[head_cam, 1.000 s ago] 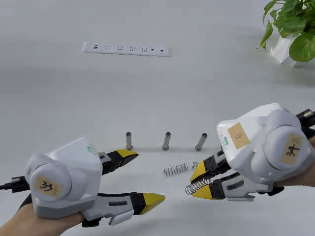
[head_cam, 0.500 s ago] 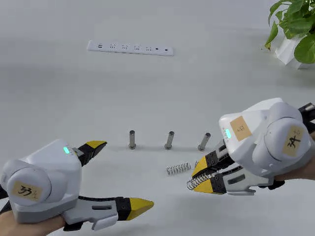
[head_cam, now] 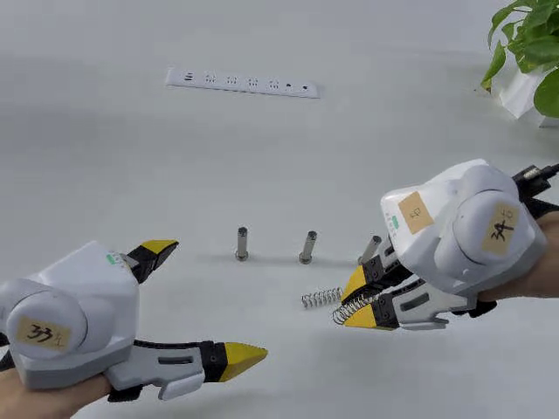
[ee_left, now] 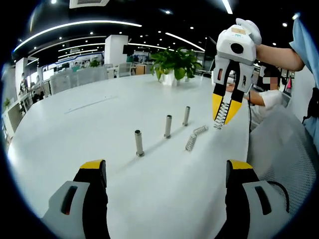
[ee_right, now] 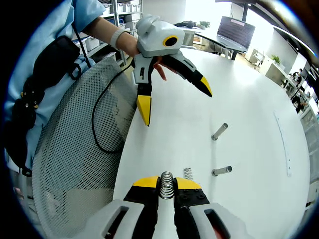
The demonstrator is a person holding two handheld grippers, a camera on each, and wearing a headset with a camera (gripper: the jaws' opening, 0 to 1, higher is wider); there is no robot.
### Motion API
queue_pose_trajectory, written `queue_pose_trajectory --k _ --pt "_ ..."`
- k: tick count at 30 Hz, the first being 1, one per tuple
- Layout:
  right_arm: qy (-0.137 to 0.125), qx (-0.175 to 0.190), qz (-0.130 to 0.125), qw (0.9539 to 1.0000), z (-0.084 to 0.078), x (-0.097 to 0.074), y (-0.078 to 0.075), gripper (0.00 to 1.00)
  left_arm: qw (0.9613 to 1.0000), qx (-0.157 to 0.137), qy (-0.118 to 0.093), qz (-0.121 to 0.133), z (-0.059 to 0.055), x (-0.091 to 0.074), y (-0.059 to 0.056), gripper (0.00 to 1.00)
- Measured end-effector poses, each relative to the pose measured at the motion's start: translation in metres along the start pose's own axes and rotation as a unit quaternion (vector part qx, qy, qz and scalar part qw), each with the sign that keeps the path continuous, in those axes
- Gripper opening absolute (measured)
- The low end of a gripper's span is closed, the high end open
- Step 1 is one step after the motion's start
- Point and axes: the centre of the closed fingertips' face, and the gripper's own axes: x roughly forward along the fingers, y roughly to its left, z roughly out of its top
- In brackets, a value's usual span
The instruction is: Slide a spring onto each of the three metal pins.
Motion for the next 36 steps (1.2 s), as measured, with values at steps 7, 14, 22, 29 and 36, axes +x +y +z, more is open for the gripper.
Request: queue_pose_trajectory --k 7,14,22,29,36 --pt "0.015 -0.03 0.002 0.9995 0.011 -0.003 -0.021 0.08 0.9999 -0.003 0.006 0.007 -0.005 0.0 0.001 0.99" --pt "0.028 -0.06 0.003 0.9978 0.028 -0.005 -0.046 0.08 0.9999 0.0 0.006 0.011 -0.004 0.0 0.001 0.97" --pt "0.033 -0.087 0.007 0.9957 0.051 -0.003 -0.07 0.08 0.9999 -0.001 0.007 0.01 -0.006 0.001 0.0 0.98" --pt "0.043 -0.107 0.012 0.9933 0.069 0.002 -0.092 0.08 0.9997 0.006 0.025 0.0 -0.014 0.002 -0.003 0.99" --pt "0.064 -0.136 0.019 0.9885 0.08 0.01 -0.107 0.08 0.9997 0.002 0.024 0.0 -0.012 0.003 -0.001 0.99"
